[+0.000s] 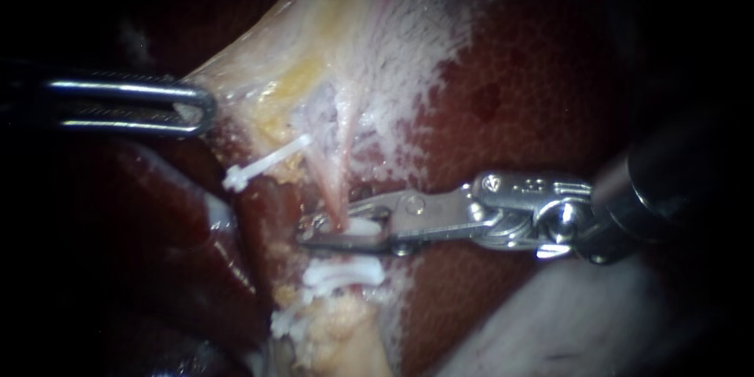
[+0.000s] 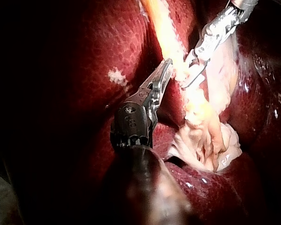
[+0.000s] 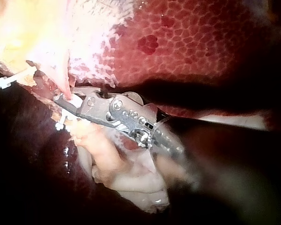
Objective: Clipping third clip right tube
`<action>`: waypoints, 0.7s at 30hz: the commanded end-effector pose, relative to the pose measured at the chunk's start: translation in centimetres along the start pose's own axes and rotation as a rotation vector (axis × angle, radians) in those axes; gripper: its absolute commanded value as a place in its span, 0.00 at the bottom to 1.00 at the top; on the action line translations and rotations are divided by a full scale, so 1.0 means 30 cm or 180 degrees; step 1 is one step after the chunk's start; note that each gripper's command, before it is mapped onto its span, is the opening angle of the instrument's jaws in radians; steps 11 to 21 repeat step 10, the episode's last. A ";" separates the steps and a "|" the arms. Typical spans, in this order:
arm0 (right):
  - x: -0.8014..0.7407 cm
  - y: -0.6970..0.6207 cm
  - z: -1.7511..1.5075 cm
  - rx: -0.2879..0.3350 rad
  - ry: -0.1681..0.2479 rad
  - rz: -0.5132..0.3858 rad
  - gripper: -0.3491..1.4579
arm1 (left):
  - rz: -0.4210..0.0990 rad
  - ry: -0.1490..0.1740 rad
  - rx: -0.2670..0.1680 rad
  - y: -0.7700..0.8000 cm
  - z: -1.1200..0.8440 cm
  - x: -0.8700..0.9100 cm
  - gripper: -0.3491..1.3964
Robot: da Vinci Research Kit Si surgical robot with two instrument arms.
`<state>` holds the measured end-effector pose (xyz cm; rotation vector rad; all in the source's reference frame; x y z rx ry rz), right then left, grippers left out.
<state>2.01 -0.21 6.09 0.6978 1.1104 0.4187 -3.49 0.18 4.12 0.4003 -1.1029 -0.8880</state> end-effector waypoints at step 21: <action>-0.0003 0.0000 0.000 0.0002 0.0000 -0.0002 0.00 | 0.0000 0.0000 0.0002 0.0004 0.0002 0.0000 0.00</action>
